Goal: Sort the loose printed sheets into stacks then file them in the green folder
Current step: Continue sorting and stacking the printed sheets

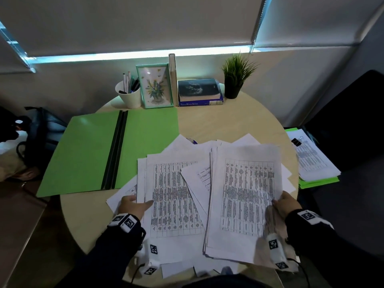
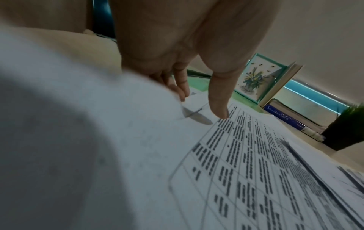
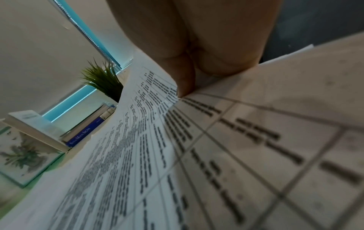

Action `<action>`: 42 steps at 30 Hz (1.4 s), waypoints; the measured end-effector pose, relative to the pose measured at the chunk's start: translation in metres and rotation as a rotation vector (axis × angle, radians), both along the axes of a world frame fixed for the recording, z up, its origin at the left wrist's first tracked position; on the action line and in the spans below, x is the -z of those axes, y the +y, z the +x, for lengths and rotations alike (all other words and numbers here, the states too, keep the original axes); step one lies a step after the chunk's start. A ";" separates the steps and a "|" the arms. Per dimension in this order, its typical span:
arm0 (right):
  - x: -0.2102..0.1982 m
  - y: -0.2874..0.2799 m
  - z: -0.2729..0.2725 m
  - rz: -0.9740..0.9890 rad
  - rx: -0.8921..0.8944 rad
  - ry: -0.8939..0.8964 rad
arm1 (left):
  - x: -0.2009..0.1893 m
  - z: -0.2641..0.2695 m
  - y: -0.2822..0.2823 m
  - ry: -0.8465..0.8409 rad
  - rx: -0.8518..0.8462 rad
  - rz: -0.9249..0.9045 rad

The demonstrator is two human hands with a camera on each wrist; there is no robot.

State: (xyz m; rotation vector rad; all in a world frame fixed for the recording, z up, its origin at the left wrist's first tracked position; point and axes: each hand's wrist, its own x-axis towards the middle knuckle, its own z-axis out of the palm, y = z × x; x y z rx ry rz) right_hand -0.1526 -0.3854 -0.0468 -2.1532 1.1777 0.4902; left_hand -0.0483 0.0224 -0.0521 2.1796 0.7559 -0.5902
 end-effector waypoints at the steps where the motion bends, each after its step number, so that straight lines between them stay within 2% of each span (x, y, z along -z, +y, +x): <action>1: 0.000 0.000 0.001 0.000 -0.002 0.010 | 0.001 -0.001 -0.001 -0.007 0.001 -0.002; 6: 0.001 -0.001 0.003 -0.022 -0.020 0.028 | -0.002 -0.002 -0.012 -0.118 -0.026 -0.007; 10: -0.001 0.001 0.005 -0.019 -0.022 0.042 | -0.005 -0.001 -0.013 -0.345 -0.017 -0.046; 11: -0.002 0.002 0.005 -0.021 -0.022 0.044 | -0.006 -0.002 -0.014 -0.358 -0.009 -0.080; 15: -0.002 0.003 0.005 -0.044 -0.030 0.048 | -0.006 -0.005 -0.020 -0.282 0.089 -0.153; 21: 0.000 0.005 0.004 -0.058 -0.022 0.033 | -0.008 -0.007 -0.017 -0.211 0.191 -0.078; 31: -0.003 0.013 0.011 -0.097 -0.007 0.023 | -0.026 0.021 0.027 -0.178 0.158 0.053; 39: -0.015 0.025 0.016 -0.089 -0.010 -0.013 | -0.092 0.056 0.047 -0.412 0.033 0.022; 42: -0.022 0.034 0.019 -0.082 -0.028 -0.019 | -0.117 0.067 0.043 -0.566 0.042 -0.093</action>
